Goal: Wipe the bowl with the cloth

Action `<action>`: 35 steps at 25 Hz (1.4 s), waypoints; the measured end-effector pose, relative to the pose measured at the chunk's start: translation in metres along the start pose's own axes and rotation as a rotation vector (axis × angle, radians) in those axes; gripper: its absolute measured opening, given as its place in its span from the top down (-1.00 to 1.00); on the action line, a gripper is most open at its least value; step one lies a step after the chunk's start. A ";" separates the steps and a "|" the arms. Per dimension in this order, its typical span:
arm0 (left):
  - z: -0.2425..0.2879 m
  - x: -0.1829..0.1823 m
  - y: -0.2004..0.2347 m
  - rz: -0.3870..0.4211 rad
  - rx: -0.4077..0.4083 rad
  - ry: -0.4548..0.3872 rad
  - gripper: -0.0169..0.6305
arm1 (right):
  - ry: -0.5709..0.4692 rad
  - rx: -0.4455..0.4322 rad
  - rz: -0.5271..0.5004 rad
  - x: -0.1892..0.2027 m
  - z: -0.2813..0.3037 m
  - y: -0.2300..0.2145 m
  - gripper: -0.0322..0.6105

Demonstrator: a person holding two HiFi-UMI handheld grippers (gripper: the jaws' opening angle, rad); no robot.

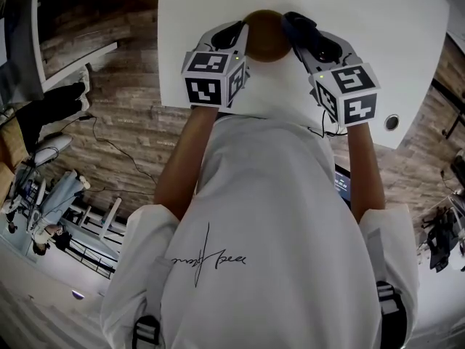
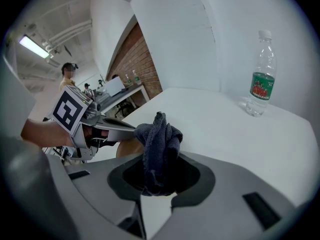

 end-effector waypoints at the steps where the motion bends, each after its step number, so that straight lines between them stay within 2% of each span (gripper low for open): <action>1: 0.000 -0.001 0.000 0.000 0.000 0.000 0.91 | 0.001 -0.001 -0.009 -0.002 0.001 0.000 0.62; 18: -0.001 0.000 -0.001 -0.019 0.012 0.008 0.91 | 0.006 -0.025 -0.128 -0.012 0.005 -0.005 0.62; 27: 0.000 -0.003 0.001 -0.005 0.015 0.010 0.91 | 0.020 -0.054 -0.220 -0.019 0.009 -0.006 0.62; 35: -0.002 0.000 0.002 -0.002 0.023 0.010 0.91 | 0.033 -0.070 -0.343 -0.026 0.015 -0.003 0.62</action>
Point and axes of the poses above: the fingertips, and each gripper's own axes: z forward along the fingers, y to its left, x out of its underside, the point moved 5 cm from there along -z, backward along the fingers, and after that the axes turned 10 degrees about -z, right-handed, at the moved point
